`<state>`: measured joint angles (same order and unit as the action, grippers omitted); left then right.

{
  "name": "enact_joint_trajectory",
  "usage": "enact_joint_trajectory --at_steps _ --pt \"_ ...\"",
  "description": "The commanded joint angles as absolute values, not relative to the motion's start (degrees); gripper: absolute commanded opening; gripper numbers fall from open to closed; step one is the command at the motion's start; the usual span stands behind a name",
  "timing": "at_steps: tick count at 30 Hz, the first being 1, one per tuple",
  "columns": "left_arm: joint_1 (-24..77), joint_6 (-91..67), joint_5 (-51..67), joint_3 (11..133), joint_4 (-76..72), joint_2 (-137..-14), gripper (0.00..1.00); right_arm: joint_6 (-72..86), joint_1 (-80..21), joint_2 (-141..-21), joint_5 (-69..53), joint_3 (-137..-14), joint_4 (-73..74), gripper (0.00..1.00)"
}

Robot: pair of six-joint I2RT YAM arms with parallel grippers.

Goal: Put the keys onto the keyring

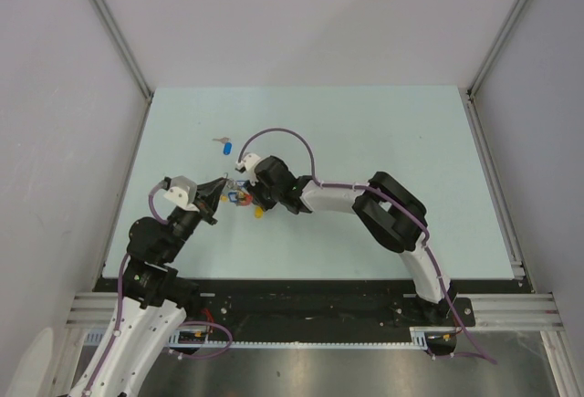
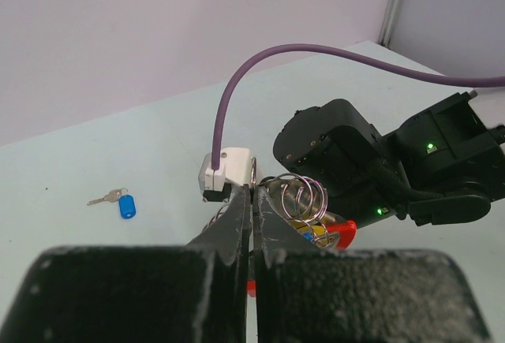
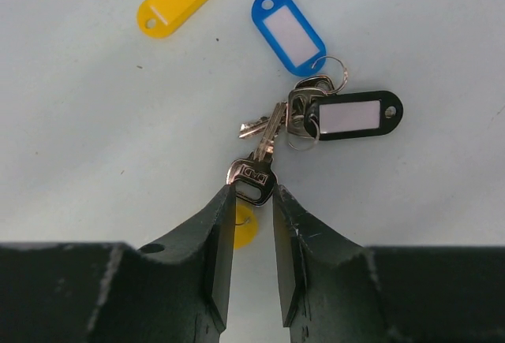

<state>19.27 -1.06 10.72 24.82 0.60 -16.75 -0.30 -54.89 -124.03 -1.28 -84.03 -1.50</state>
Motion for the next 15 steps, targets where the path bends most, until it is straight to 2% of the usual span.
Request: enact_joint_trajectory --at_steps 1,8,15 --pt "19.51 -0.62 11.42 26.81 -1.93 -16.08 0.0 -1.93 -55.46 -121.29 -2.9 -85.96 -1.58 0.3" --pt "19.51 -0.53 11.34 26.81 -1.93 -16.17 0.0 -2.72 -55.55 -122.08 -0.01 -85.35 3.42 0.26" --pt "19.6 -0.53 11.34 26.72 -1.93 -16.17 0.0 -3.69 -55.37 -116.91 6.32 -77.0 6.76 0.18"
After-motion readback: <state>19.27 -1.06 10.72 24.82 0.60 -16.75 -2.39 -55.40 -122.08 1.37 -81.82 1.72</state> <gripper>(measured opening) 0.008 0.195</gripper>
